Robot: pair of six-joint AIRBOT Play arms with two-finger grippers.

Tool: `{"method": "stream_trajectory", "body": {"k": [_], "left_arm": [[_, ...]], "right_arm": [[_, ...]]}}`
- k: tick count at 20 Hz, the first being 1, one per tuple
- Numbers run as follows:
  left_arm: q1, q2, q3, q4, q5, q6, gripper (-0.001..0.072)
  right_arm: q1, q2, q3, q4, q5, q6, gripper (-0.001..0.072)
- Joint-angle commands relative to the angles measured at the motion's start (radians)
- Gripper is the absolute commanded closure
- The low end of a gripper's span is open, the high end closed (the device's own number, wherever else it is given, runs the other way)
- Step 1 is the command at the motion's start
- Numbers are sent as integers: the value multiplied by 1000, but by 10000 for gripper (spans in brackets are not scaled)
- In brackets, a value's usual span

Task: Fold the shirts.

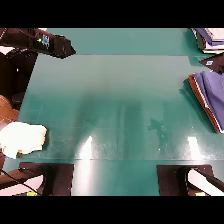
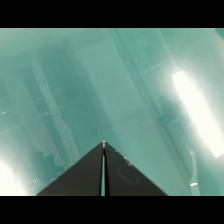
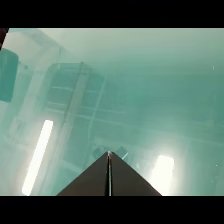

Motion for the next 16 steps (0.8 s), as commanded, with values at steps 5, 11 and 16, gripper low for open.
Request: {"method": "stream_trajectory", "body": {"k": [5, 11, 16], "left_arm": [[1, 1, 0, 0, 0, 0, 679], [1, 1, 0, 0, 0, 0, 679], [1, 1, 1, -3, 144, 0, 678]], "right_arm": [[0, 1, 0, 0, 3, 0, 693], [0, 1, 0, 0, 13, 0, 693], [1, 1, 0, 0, 14, 0, 693]]}}
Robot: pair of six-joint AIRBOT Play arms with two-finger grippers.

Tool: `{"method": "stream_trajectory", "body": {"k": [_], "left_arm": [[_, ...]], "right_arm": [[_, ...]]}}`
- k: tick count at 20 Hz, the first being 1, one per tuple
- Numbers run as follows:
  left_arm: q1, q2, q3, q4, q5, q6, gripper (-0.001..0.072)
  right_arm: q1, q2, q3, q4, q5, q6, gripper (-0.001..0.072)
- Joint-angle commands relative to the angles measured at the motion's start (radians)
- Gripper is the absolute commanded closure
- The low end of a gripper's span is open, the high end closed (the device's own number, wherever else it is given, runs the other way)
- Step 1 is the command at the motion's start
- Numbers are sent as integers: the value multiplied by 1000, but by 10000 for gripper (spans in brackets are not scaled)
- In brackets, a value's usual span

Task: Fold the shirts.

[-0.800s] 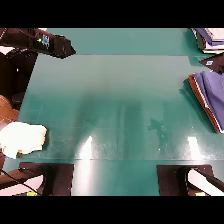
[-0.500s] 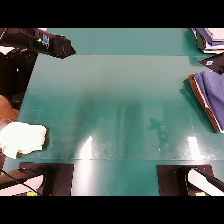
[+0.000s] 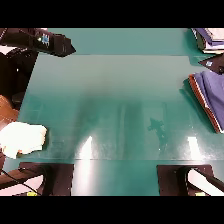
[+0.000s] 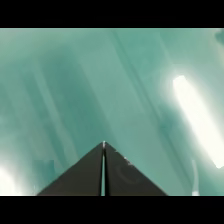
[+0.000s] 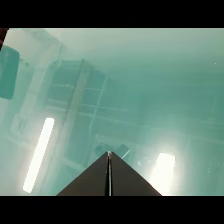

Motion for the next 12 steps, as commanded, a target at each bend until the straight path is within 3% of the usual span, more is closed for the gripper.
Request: {"method": "stream_trajectory", "body": {"k": [1, 6, 12], "left_arm": [[1, 2, 8, 4, 92, 0, 679], [136, 127, -50, 148, -108, -2, 679], [496, 496, -483, 222, -172, -46, 679]], "right_arm": [[1, 1, 0, 0, 2, 0, 693], [0, 1, 0, -2, 3, 0, 694], [1, 1, 0, 0, -2, 0, 693]]}}
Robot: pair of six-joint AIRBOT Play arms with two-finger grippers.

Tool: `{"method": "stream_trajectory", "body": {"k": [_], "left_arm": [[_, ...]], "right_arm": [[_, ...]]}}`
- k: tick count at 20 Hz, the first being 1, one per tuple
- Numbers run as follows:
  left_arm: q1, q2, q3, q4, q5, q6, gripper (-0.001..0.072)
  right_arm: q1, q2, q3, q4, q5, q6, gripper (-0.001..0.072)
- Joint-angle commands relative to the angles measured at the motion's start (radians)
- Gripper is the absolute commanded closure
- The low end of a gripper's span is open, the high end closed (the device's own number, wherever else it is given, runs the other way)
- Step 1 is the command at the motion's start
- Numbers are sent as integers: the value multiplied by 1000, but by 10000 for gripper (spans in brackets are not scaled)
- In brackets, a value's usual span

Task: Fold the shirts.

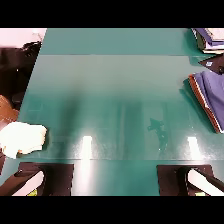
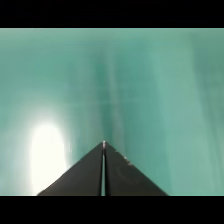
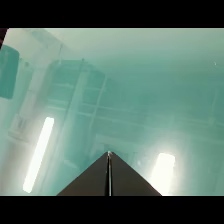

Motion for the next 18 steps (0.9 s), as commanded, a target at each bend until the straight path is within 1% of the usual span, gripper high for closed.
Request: {"method": "stream_trajectory", "body": {"k": [1, 2, 3, 4, 5, 7, 9, 13, 17, 18], "left_arm": [[195, 199, -246, 51, -56, -23, 679], [231, 230, -306, 79, -92, -23, 677], [255, 243, -354, 127, -134, -23, 492], [268, 243, -394, 178, -166, -32, 131], [270, 243, -443, 238, -167, -67, -11], [270, 243, -544, 304, -129, -104, -13], [270, 243, -660, 317, -61, -137, -13], [270, 240, -863, 322, 80, -175, -13], [270, 229, -943, 323, 182, -241, -10], [270, 230, -938, 323, 188, -248, 125]], "right_arm": [[1, 1, 0, 0, 0, 0, 693], [1, 1, 0, 0, 0, 0, 694], [1, 1, 0, 0, 1, 0, 693], [1, 1, 0, 0, 5, 0, 694], [1, 1, 0, 0, 9, 0, 693], [1, 1, 0, 0, 17, 0, 693], [1, 1, 0, 0, 21, 0, 693], [1, 1, 0, 0, 36, 0, 693], [1, 1, 0, 1, 49, 0, 694], [1, 1, 0, 0, 49, 0, 693]]}}
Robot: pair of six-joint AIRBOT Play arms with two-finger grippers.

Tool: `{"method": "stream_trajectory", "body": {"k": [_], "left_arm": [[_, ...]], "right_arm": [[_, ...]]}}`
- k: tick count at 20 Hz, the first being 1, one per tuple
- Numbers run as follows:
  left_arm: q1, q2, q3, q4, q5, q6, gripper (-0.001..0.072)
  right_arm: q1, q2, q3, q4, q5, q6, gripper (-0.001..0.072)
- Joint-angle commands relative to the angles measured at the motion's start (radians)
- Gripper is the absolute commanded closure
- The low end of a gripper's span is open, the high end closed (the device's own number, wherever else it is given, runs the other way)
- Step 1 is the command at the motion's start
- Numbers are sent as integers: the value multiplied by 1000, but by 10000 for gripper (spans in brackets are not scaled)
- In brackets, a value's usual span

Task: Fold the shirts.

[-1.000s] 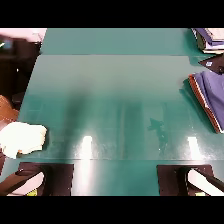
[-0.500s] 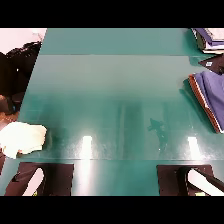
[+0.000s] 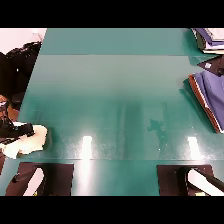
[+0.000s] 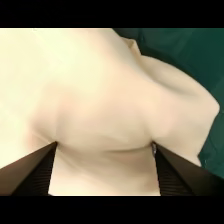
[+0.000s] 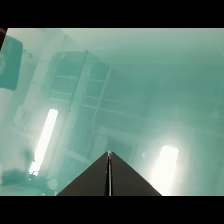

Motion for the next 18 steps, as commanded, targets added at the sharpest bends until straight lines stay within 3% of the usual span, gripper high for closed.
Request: {"method": "stream_trajectory", "body": {"k": [1, 2, 3, 8, 13, 18], "left_arm": [[2, -2, -36, 8, 68, -43, 367], [2, -2, -18, -3, 63, -43, 600], [2, -1, 11, -21, 57, -35, 671], [-29, 2, 391, -244, -11, 29, 680], [-301, 2, 910, -402, -1, 30, 681], [-552, -87, 1172, -420, 61, 28, 681]], "right_arm": [[1, 1, 0, 0, 8, 0, 694], [1, 1, 0, 1, 8, 0, 693], [1, 1, 0, 2, 7, 0, 693], [0, 1, 0, 42, -32, 1, 694], [1, 1, 11, 211, -160, 1, 694], [0, 1, 134, 209, -211, 1, 693]]}}
